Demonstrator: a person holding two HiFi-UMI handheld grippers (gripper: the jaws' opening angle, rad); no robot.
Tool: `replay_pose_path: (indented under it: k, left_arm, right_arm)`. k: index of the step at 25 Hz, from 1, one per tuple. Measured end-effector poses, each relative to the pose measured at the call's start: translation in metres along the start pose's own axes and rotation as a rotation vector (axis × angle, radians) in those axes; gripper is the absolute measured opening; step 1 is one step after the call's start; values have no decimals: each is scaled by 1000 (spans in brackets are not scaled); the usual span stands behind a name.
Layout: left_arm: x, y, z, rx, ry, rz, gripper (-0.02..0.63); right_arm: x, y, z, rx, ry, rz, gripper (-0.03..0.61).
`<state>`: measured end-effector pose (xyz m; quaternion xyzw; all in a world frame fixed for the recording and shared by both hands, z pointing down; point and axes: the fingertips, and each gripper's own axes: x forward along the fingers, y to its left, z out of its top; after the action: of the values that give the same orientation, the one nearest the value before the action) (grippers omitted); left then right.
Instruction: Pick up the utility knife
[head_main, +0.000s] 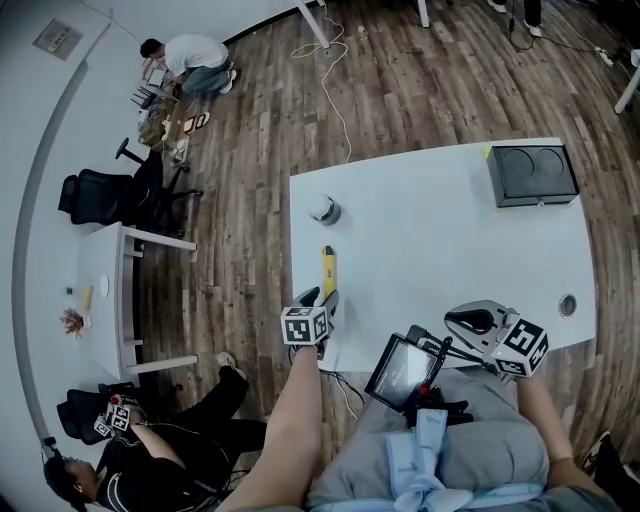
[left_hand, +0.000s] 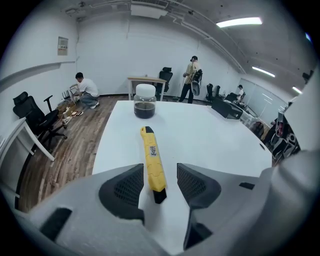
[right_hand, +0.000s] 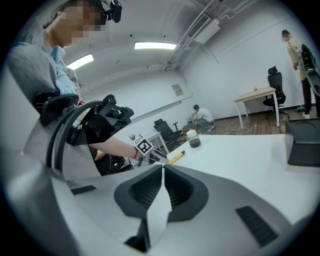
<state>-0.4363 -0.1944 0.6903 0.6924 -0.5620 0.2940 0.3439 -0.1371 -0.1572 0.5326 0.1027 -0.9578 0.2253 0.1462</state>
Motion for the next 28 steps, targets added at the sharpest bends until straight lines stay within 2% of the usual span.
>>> replay_pose_path:
  k: [9,16,28]
  left_arm:
    - [11,8,10,6,51,-8,213]
    - [22,5,15,16,128,-33,213]
    - [35,14,20,57,231,-10,213]
  right_arm:
    - [5,-2,-2,5,9,-2,31]
    - [6,-3,-1,7,11,-2,31]
    - [3,-7,-6,27,8,-18,31]
